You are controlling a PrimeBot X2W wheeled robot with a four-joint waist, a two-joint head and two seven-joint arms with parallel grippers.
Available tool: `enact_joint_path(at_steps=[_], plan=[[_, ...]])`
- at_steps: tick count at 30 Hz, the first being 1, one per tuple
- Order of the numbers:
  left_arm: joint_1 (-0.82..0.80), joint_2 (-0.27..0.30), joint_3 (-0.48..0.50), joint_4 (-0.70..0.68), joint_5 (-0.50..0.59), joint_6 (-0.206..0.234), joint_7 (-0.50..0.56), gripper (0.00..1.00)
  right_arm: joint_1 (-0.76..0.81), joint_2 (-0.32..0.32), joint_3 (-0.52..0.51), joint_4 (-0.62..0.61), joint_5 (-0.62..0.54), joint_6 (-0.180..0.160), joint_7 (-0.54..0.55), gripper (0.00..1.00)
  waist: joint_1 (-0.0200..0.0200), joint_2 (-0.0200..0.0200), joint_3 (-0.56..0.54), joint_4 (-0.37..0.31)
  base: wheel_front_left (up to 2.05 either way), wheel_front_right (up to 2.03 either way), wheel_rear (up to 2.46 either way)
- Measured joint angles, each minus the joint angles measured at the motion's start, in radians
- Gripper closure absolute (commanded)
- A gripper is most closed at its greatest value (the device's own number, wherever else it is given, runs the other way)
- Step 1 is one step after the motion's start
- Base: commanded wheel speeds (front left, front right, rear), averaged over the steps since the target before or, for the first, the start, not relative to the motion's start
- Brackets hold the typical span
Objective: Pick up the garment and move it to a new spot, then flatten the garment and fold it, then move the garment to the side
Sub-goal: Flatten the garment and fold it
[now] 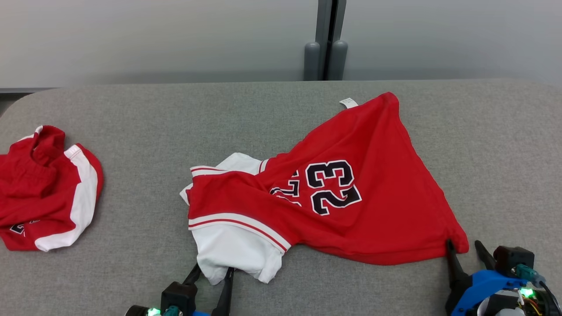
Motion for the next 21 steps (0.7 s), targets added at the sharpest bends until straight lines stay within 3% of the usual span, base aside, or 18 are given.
enact_joint_path(at_steps=[1, 2, 3, 4, 9, 15, 21], plan=[[-0.011, 0.0, -0.008, 0.014, -0.005, 0.0, 0.0, 0.0, -0.009, 0.0, 0.005, 0.012, 0.002, 0.0, -0.002, 0.0, 0.0, 0.0, 0.004, 0.001, 0.0, 0.0, 0.0], [-0.019, 0.0, -0.022, 0.026, -0.01, 0.0, 0.0, 0.1, -0.019, 0.001, 0.012, 0.025, 0.011, 0.0, -0.003, 0.0, 0.0, 0.0, 0.008, 0.002, 0.0, 0.0, 0.0], [-0.026, -0.001, -0.029, 0.036, -0.016, -0.002, 0.0, 0.6, -0.025, 0.001, 0.02, 0.031, 0.021, 0.0, -0.005, 0.63, 0.0, 0.0, 0.01, 0.003, 0.0, 0.0, 0.0], [-0.032, -0.001, -0.035, 0.039, -0.021, -0.002, 0.0, 1.0, -0.029, 0.002, 0.03, 0.032, 0.029, 0.0, -0.005, 1.0, -0.0001, 0.0, 0.011, 0.004, 0.0, 0.0, 0.0], [-0.042, -0.001, -0.049, -0.005, -0.057, -0.005, 0.0, 1.0, -0.009, 0.014, 0.068, -0.053, 0.076, 0.0, -0.004, 1.0, 0.0, 0.0, 0.005, 0.002, 0.0, 0.0, 0.0], [-0.033, 0.004, -0.04, -0.167, -0.103, -0.005, 0.0, 1.0, 0.034, 0.02, 0.149, -0.224, 0.148, 0.0, -0.004, 1.0, -0.0002, -0.0001, -0.003, 0.0, 0.0, 0.0, 0.0], [-0.215, 0.107, -0.034, -0.268, -0.132, -0.005, 0.0, 1.0, -0.154, -0.029, 0.226, -0.322, 0.195, 0.0, -0.004, 1.0, -0.0001, 0.0, 0.041, -0.023, 0.0, 0.0, 0.0]])
